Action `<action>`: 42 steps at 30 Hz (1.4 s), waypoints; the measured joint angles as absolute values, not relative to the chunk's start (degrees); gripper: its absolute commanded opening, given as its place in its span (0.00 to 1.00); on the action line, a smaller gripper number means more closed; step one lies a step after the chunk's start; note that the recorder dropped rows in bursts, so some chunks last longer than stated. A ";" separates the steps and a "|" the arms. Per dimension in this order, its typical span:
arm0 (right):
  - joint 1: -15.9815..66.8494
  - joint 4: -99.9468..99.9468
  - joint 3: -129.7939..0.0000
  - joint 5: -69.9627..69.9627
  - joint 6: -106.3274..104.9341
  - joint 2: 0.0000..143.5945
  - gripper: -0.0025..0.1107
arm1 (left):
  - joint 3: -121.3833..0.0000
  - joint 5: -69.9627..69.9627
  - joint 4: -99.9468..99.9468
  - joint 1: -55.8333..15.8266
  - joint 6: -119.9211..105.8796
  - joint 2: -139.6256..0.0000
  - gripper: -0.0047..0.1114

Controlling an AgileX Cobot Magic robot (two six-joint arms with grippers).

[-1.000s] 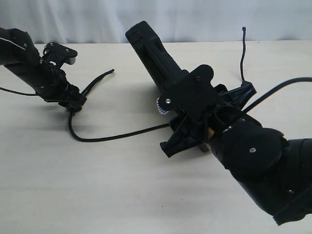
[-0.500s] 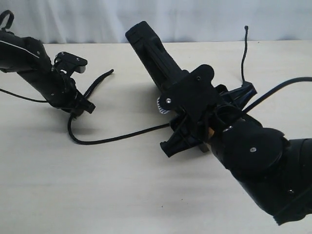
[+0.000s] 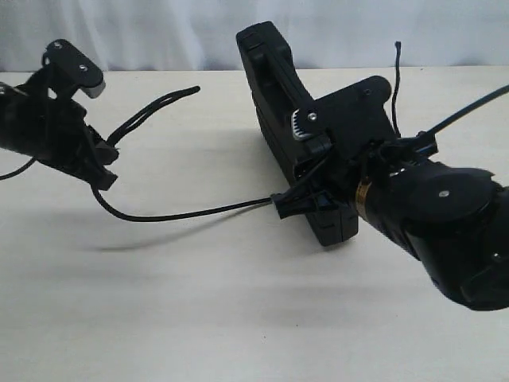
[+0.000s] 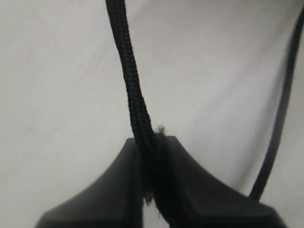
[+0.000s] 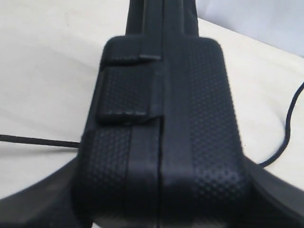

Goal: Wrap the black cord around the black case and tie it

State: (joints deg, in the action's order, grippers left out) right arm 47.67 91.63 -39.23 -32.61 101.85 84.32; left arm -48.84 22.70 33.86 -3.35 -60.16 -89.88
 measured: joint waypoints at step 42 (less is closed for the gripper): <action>44.35 94.26 -39.45 -24.71 103.25 83.84 0.06 | -44.40 0.00 44.73 -24.02 -99.26 -88.42 0.04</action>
